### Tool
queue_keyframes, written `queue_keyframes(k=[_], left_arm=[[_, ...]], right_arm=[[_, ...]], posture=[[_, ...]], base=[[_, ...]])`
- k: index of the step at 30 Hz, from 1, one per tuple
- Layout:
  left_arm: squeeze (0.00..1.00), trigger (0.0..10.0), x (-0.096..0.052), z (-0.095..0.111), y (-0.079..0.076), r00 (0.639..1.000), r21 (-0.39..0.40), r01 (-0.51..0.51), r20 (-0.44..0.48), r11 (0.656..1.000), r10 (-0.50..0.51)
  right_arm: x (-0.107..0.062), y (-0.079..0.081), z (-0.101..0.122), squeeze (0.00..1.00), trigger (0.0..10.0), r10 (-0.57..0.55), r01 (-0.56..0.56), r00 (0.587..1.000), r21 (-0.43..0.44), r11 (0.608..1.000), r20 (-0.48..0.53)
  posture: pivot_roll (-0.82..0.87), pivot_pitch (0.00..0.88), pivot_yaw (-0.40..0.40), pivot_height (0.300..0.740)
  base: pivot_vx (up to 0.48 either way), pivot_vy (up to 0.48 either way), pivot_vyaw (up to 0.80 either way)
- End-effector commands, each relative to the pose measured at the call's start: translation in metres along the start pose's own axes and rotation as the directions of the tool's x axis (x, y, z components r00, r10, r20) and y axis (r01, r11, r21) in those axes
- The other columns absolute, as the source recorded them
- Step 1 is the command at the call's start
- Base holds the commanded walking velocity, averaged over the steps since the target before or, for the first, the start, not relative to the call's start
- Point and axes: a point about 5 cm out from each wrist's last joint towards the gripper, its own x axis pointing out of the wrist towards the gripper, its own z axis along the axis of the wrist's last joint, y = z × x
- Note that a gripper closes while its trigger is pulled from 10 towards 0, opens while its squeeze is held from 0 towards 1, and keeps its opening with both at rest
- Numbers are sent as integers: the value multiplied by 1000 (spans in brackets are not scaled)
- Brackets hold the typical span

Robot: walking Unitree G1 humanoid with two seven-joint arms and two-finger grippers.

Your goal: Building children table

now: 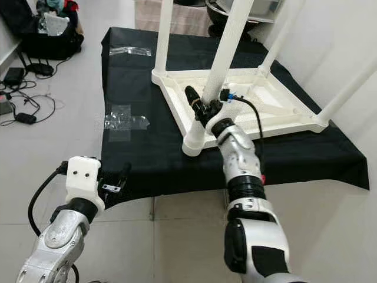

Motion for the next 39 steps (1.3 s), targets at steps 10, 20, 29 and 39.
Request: queue_keyframes(k=[10,20,29,39], left_arm=[[0,10000,-2,0,2,1000,11,-8,-1,1000,8],[0,10000,-2,-1,1,1000,7,-7,-4,1000,7],[0,10000,0,0,0,1000,6,0,-2,1000,0],[0,10000,1,0,-2,1000,3,4,0,1000,-4]], right_arm=[[2,54,-31,0,10000,578,-591,780,23,806,-238],[31,33,-31,0,0,26,-85,975,-266,960,-220],[11,-7,-16,0,0,-600,561,799,-297,773,-50],[18,24,-29,0,10000,-720,712,694,-149,686,3]], posture=[[166,121,-168,740],[160,125,-164,740],[152,124,-163,740],[155,121,-166,740]], base=[[0,0,0],[0,0,0],[0,0,0],[0,0,0]])
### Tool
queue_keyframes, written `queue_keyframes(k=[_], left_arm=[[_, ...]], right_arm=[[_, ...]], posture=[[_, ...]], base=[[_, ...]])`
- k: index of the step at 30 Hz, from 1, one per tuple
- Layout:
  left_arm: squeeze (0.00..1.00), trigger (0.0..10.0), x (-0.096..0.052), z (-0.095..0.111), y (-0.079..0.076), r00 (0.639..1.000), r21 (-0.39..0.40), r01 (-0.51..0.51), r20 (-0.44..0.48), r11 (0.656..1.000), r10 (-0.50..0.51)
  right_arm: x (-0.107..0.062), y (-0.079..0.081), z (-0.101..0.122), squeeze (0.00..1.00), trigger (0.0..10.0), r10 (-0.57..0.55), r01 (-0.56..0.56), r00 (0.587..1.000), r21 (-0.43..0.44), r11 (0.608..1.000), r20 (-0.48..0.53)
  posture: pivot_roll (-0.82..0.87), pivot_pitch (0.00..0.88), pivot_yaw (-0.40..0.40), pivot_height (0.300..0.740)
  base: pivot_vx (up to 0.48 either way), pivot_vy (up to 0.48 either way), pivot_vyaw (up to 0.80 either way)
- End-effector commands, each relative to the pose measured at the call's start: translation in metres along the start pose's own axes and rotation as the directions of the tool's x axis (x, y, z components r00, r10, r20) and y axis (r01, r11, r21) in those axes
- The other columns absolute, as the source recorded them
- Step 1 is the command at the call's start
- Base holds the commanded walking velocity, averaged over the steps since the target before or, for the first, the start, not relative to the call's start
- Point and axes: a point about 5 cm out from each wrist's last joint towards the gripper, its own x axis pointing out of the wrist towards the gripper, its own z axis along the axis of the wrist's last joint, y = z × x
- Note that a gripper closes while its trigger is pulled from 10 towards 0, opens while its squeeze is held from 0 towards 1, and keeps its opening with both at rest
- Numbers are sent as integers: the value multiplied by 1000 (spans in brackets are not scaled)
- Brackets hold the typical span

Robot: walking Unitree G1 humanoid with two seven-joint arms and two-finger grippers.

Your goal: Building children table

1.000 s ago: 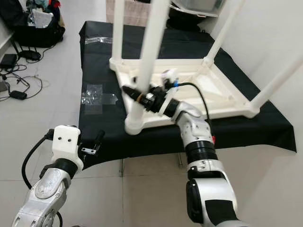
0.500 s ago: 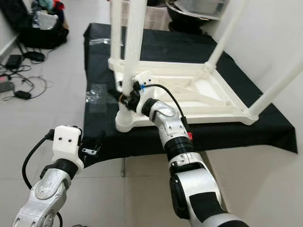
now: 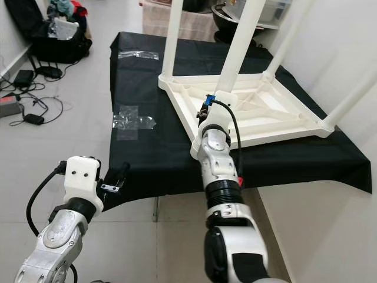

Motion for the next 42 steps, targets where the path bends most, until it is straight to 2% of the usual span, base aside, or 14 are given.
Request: queue_keyframes(k=[1,2,6,7,19,23,24,30,33,34,37,38,39,42], left_arm=[[0,10000,0,-1,-3,1000,-7,3,-4,1000,-3],[0,10000,0,-2,-2,1000,-6,2,-5,1000,-2],[0,10000,-1,-2,-2,1000,-7,0,-6,1000,0],[0,10000,-1,-2,-2,1000,-8,0,-5,1000,0],[0,10000,0,-3,-3,1000,-10,5,-5,1000,-5],[0,10000,1,-2,-6,1000,-10,15,-2,1000,-15],[0,10000,1,-1,-7,1000,-10,19,2,1000,-19],[0,10000,-1,0,-6,1000,-9,15,3,1000,-15],[0,10000,-1,-1,-5,1000,-10,8,2,1000,-8],[0,10000,-2,-1,-5,1000,-12,5,1,1000,-5],[0,10000,-2,-1,-5,1000,-14,3,2,1000,-3],[0,10000,-2,-1,-6,1000,-14,3,1,1000,-3],[0,10000,-1,-1,-6,1000,-14,4,0,1000,-4],[0,10000,-1,-1,-6,1000,-16,4,0,1000,-4]], right_arm=[[-2,7,0,0,10000,38,-38,999,41,998,3],[-4,20,4,1000,10000,143,-146,988,51,988,56],[-7,27,14,1000,10000,236,-239,958,-2,971,166],[-7,27,17,0,10000,291,-290,936,-36,957,198],[-6,12,19,0,10000,688,-697,707,-6,717,160],[-16,25,12,0,10000,869,-873,488,31,487,87],[-24,35,5,0,10000,932,-933,359,62,356,51],[-32,53,-7,0,10000,971,-969,239,58,240,-14],[-31,57,-10,0,10000,963,-963,266,37,267,-37],[-26,58,-11,0,0,936,-937,349,0,349,-53],[-21,59,-12,0,0,896,-898,440,-43,438,-61],[-15,56,-13,0,0,843,-847,531,-75,526,-82],[0,42,-11,0,0,662,-668,744,-120,734,-91],[9,27,-9,0,0,496,-502,865,-120,856,-82]], posture=[[155,121,-166,740],[152,121,-166,740],[153,115,-166,740],[153,113,-168,740],[150,101,-163,740],[162,98,-167,740],[165,100,-167,740],[168,106,-177,740],[165,107,-178,740],[166,108,-180,740],[166,108,-180,740],[163,110,-179,740],[158,112,-177,740],[154,111,-175,740]], base=[[0,0,0],[0,0,0],[0,0,0],[0,0,0],[0,0,0],[0,0,0],[0,0,0],[0,0,0],[0,0,0],[0,0,0],[0,0,0],[0,0,0],[0,0,0],[0,0,0]])
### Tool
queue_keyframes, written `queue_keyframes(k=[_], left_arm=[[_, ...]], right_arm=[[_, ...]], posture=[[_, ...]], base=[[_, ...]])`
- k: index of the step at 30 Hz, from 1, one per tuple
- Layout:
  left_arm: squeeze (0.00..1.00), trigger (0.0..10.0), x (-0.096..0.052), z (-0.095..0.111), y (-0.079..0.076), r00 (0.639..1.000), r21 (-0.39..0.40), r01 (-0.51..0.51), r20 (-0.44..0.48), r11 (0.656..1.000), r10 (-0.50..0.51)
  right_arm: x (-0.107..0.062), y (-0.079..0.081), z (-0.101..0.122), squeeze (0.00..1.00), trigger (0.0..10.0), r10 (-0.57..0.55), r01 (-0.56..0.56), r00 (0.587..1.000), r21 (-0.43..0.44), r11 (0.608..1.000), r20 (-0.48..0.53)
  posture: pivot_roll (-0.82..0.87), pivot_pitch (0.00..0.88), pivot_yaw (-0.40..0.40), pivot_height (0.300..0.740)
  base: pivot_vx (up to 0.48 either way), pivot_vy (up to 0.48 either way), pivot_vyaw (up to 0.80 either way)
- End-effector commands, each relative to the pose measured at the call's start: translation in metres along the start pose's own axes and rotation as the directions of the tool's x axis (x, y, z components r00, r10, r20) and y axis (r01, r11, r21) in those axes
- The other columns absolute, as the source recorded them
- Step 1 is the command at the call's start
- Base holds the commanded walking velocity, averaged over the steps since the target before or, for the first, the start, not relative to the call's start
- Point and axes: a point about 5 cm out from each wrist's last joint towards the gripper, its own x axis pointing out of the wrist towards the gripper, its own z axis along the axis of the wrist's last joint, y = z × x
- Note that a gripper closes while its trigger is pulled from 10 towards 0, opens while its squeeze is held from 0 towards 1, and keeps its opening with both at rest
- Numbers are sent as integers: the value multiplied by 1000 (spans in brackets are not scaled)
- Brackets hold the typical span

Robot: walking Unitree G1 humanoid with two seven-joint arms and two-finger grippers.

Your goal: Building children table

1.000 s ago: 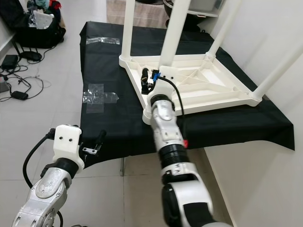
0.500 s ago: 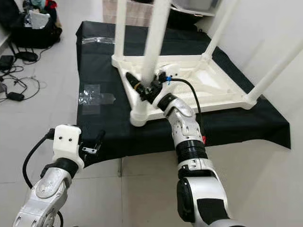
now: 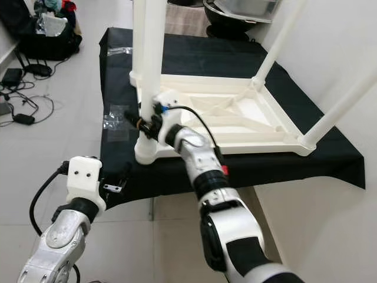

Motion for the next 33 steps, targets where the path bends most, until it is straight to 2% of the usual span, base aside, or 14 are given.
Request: queue_keyframes(k=[1,4,8,9,12,13,15,16,17,18,26,27,30,33], left_arm=[[0,10000,0,-1,-1,1000,3,-4,-2,1000,4],[0,10000,1,-1,-1,1000,3,-2,1,1000,2],[0,10000,1,0,-1,1000,2,-1,1,1000,1],[0,10000,1,-1,-1,1000,2,1,1,1000,-1],[0,10000,1,-1,-2,1000,2,1,1,1000,-1],[0,10000,1,-1,-2,1000,2,1,0,1000,-1],[0,10000,1,-1,-2,1000,2,1,0,1000,-1],[0,10000,2,-1,-2,1000,2,1,0,1000,-1],[0,10000,2,-1,-2,1000,2,1,0,1000,-1],[0,10000,2,-1,-2,1000,2,1,0,1000,-1],[0,10000,2,-1,-1,1000,2,-2,1,1000,2],[0,10000,2,-1,-1,1000,2,-3,1,1000,3],[0,10000,2,-1,-1,1000,2,-3,0,1000,3],[0,10000,2,-1,0,1000,3,-6,2,1000,6]], right_arm=[[-11,-35,-5,0,0,-292,293,956,28,956,-36],[-20,-50,-5,0,0,-502,504,863,66,861,-47],[-22,-51,-5,0,0,-549,551,835,75,831,-46],[-28,-51,-6,0,0,-659,661,750,125,740,-57],[-29,-45,-6,0,0,-692,692,720,146,707,-56],[-26,-38,-6,0,2706,-680,677,732,169,716,-53],[-23,-34,-5,0,2706,-668,664,742,185,724,-51],[-17,-25,-1,0,10000,-608,596,794,209,775,-10],[-17,-25,-1,0,10000,-608,596,794,209,775,-10],[-13,-17,4,1000,10000,-550,528,834,226,819,43],[-12,-14,18,1000,10000,-471,444,866,175,879,167],[-11,-14,19,0,10000,-408,379,897,180,908,170],[-11,-13,19,0,10000,-360,328,917,186,926,173],[-15,-10,16,0,10000,106,-137,981,190,972,163]], posture=[[154,112,-175,740],[151,112,-172,740],[151,112,-172,740],[151,111,-171,740],[155,110,-173,740],[155,110,-170,740],[155,110,-170,740],[153,110,-171,740],[153,110,-171,740],[152,110,-171,740],[154,109,-173,740],[154,107,-173,740],[154,107,-173,740],[154,106,-177,740]], base=[[0,0,0],[0,0,0],[0,0,0],[0,0,0],[0,0,0],[0,0,0],[0,0,0],[0,0,0],[0,0,0],[0,0,0],[0,0,0],[0,0,0],[0,0,0],[0,0,0]])
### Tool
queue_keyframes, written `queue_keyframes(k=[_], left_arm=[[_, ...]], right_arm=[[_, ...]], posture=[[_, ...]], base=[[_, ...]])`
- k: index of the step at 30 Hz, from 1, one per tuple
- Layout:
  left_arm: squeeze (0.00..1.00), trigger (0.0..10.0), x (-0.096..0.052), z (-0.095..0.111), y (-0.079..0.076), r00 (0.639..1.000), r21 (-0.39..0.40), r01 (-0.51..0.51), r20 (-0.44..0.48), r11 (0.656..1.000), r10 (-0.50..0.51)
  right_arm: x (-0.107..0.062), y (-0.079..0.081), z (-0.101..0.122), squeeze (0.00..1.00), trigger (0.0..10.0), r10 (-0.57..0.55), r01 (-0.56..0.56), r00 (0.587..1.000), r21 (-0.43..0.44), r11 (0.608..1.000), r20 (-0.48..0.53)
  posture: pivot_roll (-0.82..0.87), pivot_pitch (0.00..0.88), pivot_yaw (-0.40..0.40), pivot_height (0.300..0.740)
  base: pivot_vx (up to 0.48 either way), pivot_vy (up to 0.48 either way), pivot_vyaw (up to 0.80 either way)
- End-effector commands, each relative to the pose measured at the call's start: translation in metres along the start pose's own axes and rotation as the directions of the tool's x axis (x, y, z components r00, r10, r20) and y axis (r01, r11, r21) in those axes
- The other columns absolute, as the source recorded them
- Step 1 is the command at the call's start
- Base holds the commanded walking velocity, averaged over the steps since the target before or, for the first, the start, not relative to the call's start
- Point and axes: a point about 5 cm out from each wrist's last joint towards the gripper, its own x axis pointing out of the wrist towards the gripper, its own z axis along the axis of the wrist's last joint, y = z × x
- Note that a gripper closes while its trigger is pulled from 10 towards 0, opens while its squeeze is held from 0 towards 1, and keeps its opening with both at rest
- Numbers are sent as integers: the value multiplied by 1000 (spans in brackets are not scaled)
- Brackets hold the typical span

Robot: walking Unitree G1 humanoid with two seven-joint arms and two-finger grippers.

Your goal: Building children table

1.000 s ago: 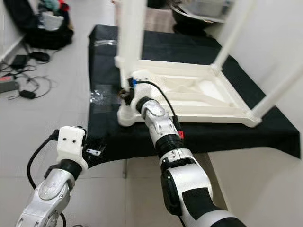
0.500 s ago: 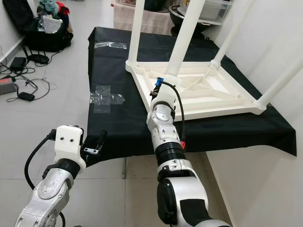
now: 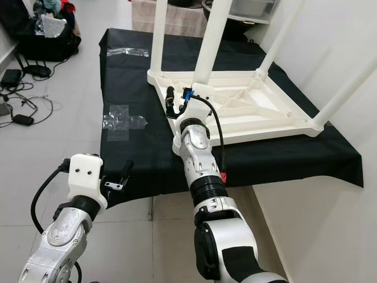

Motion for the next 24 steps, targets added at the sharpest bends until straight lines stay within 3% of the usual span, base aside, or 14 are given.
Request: queue_keyframes(k=[1,3,5,6,10,11,14,15,16,17,18,19,20,24], left_arm=[[0,10000,-1,-4,0,1000,0,-4,-12,1000,4],[0,10000,-1,-4,-1,1000,1,-4,-12,1000,4],[0,10000,-1,-4,-1,1000,1,-4,-12,1000,4],[0,10000,-1,-5,-1,1000,2,-3,-13,1000,3],[0,10000,-1,-5,-1,1000,2,-3,-13,1000,3],[0,10000,-2,-5,-1,1000,2,-2,-14,1000,2],[0,10000,-2,-5,-2,1000,2,0,-14,1000,0],[0,10000,-3,-5,-2,1000,2,-1,-15,1000,1],[0,10000,-3,-5,-2,1000,2,-1,-15,1000,1],[0,10000,-3,-5,-2,1000,2,-2,-15,1000,2],[0,10000,-3,-5,-2,1000,2,-2,-15,1000,2],[0,10000,-4,-5,-2,1000,2,-3,-15,1000,3],[0,10000,-4,-5,-2,1000,2,-4,-15,1000,4],[0,10000,-3,-5,-2,1000,1,-5,-14,1000,5]], right_arm=[[0,12,0,0,10000,213,-212,977,48,976,-22],[-13,17,-1,0,10000,531,-523,845,110,845,-68],[-13,17,-1,0,10000,531,-523,845,110,845,-68],[-19,22,-3,0,10000,647,-633,756,136,762,-102],[-19,22,-3,0,10000,647,-633,756,136,762,-102],[-24,26,-6,0,10000,711,-695,691,154,702,-127],[-19,32,-10,0,10000,708,-700,688,109,705,-158],[-10,38,-14,0,10000,648,-652,740,43,757,-179],[-10,38,-14,0,10000,648,-652,740,43,757,-179],[-2,42,-15,0,9765,573,-586,799,-28,809,-183],[-2,42,-15,0,9765,573,-586,799,-28,809,-183],[4,43,-16,0,0,488,-508,854,-88,857,-181],[8,37,-15,0,0,385,-407,907,-124,905,-171],[11,27,-13,0,0,243,-266,959,-167,949,-146]], posture=[[154,106,-177,740],[157,105,-180,740],[157,105,-180,740],[155,100,-180,740],[155,100,-180,740],[151,100,-181,740],[161,99,-188,740],[161,100,-188,740],[161,100,-188,740],[161,101,-189,740],[161,101,-189,740],[161,99,-188,740],[160,99,-188,740],[157,98,-188,740]], base=[[0,0,0],[0,0,0],[0,0,0],[0,0,0],[0,0,0],[0,0,0],[0,0,0],[0,0,0],[0,0,0],[0,0,0],[0,0,0],[0,0,0],[0,0,0],[0,0,0]])
